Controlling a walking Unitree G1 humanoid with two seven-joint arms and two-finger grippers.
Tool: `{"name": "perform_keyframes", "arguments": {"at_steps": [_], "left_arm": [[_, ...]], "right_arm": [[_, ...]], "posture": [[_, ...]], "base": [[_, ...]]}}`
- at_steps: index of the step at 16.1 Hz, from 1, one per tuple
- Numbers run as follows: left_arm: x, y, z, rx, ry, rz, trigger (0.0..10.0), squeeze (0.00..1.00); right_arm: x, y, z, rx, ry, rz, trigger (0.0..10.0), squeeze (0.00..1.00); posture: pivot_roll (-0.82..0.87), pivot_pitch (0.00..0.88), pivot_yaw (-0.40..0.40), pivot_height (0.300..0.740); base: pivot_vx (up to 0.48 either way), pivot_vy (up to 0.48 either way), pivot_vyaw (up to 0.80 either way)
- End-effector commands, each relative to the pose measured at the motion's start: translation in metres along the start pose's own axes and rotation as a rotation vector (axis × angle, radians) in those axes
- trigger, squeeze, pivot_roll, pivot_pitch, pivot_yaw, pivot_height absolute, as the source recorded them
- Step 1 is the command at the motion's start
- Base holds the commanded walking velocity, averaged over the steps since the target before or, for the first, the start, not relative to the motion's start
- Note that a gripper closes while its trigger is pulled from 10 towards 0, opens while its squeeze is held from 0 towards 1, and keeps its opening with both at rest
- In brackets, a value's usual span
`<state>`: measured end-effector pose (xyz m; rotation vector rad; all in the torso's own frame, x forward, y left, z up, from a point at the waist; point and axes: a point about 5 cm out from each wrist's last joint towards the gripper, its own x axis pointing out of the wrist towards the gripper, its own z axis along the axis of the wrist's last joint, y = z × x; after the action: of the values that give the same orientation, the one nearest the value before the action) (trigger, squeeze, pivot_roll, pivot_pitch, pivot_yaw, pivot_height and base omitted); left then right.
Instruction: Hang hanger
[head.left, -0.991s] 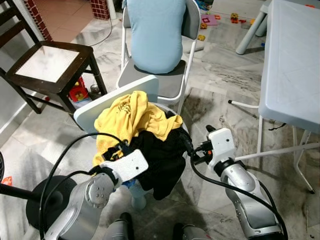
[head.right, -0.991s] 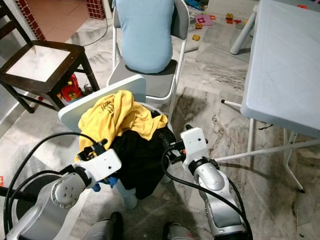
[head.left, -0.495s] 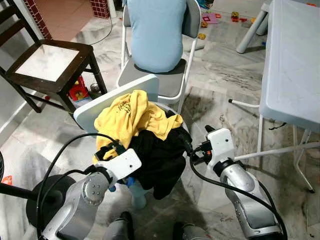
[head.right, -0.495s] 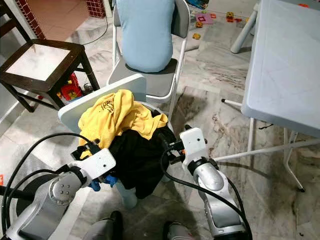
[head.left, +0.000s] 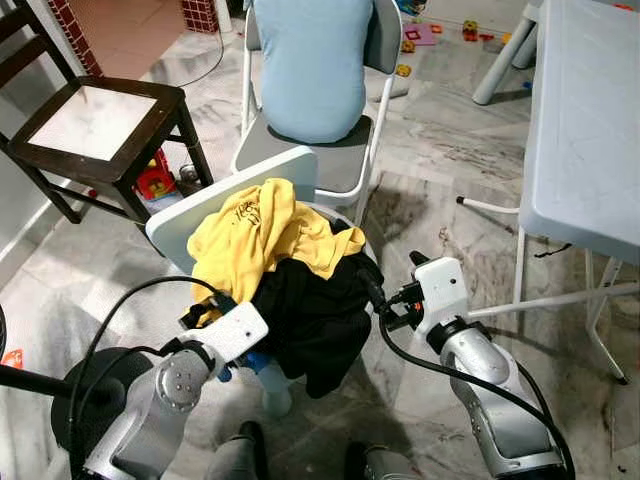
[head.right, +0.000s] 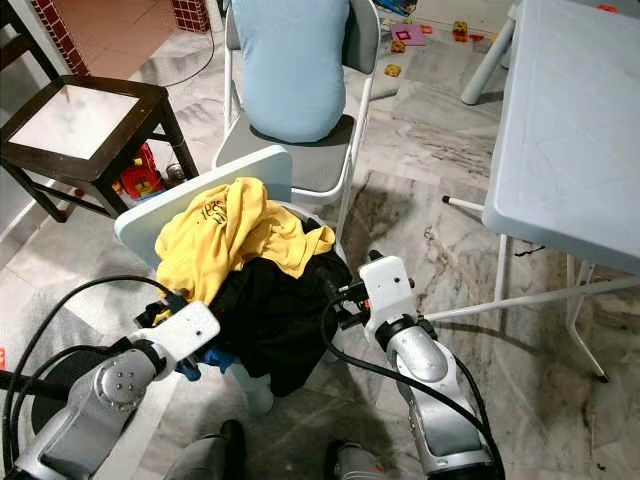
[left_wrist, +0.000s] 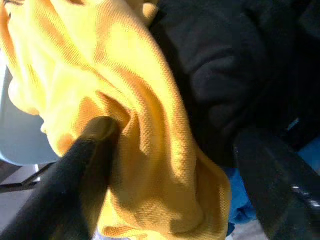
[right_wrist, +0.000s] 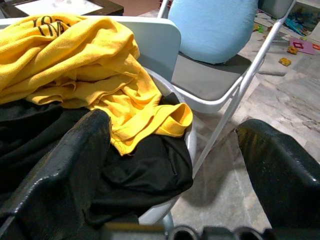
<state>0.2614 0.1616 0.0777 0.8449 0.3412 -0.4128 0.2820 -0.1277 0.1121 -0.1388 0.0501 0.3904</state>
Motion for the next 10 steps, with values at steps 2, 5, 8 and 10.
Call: {"name": "perform_keyframes", "arguments": {"at_steps": [2, 5, 8, 10], "left_arm": [[0.001, 0.002, 0.000, -0.033, -0.010, 0.016, 0.0, 0.00], [0.004, 0.003, 0.000, -0.066, -0.027, 0.027, 0.0, 0.00], [0.006, 0.004, 0.002, -0.106, -0.045, 0.042, 0.0, 0.00], [0.007, 0.006, 0.004, -0.128, -0.060, 0.054, 0.0, 0.00]], "right_arm": [[-0.002, 0.000, -0.002, -0.005, 0.017, 0.004, 10.0, 0.00], [-0.002, 0.001, -0.003, -0.004, 0.018, 0.009, 10.0, 0.00], [-0.003, 0.003, -0.003, 0.009, 0.022, 0.047, 10.0, 0.00], [-0.008, 0.014, -0.006, 0.017, 0.038, 0.179, 10.0, 0.00]], "posture": [[0.00, 0.255, -0.060, 0.740], [0.00, 0.252, -0.058, 0.740], [0.00, 0.251, -0.058, 0.740], [0.00, 0.250, -0.059, 0.740]], "base": [[0.000, 0.000, 0.00], [0.000, 0.000, 0.00], [0.000, 0.000, 0.00], [0.000, 0.000, 0.00]]}}
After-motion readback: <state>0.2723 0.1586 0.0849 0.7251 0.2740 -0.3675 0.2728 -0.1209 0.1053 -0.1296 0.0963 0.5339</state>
